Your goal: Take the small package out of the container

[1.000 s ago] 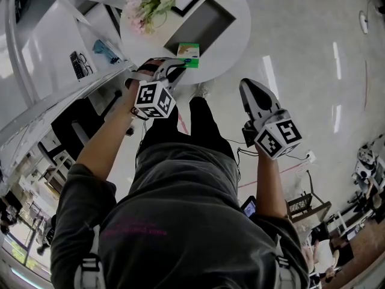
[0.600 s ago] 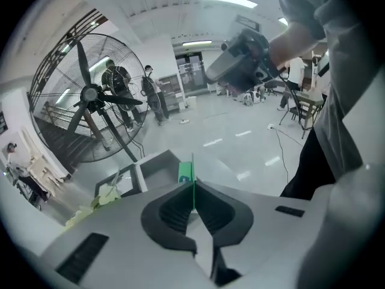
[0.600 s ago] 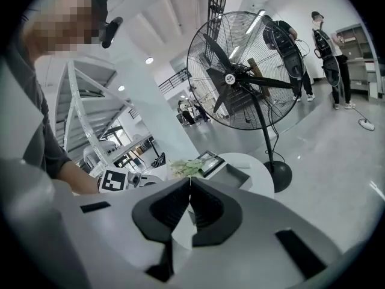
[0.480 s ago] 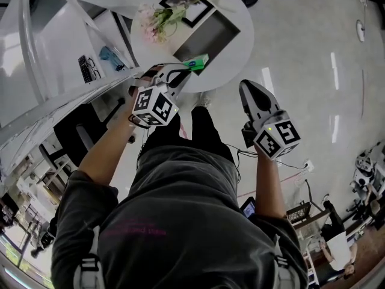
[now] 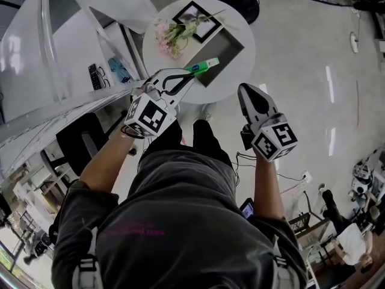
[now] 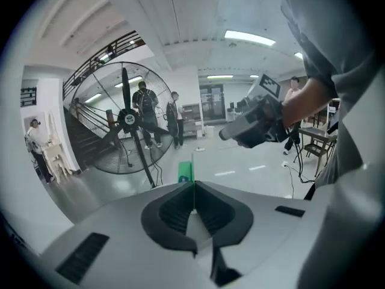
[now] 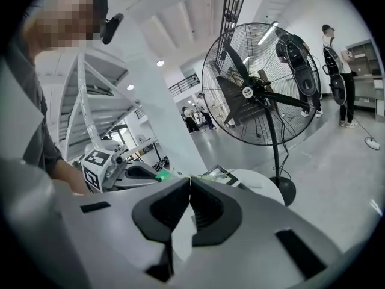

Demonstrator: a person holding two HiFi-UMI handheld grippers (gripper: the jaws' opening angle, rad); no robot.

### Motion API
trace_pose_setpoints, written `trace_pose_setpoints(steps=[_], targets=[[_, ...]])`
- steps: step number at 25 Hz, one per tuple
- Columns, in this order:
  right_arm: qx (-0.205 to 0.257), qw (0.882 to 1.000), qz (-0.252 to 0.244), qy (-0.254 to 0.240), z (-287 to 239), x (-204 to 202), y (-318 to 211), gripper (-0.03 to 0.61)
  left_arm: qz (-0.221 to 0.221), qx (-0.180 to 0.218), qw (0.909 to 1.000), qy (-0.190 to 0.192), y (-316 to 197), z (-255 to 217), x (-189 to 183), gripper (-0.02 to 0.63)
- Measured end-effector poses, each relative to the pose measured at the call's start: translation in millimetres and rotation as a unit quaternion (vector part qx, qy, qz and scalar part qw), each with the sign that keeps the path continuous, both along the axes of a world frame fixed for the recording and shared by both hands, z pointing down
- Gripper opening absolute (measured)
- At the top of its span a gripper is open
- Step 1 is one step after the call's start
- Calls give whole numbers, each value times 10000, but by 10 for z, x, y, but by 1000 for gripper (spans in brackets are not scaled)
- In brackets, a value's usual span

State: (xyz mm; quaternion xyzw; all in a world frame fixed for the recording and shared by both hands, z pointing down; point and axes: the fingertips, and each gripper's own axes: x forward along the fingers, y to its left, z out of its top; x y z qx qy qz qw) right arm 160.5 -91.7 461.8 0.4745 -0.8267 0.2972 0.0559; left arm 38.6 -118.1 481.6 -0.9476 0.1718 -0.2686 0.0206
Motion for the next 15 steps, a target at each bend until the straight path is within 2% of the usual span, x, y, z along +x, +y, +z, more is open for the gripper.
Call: trace_pose_setpoints(steps=[6,15], targets=[[248,9994,-81,239,-203,-189,-86,21,-181,94,9975,681,-124,-487,-144,20],[655,9965,-167,493,-553,-450,-179,21,-296,281,9931,1096,-183,-942,-446,20]])
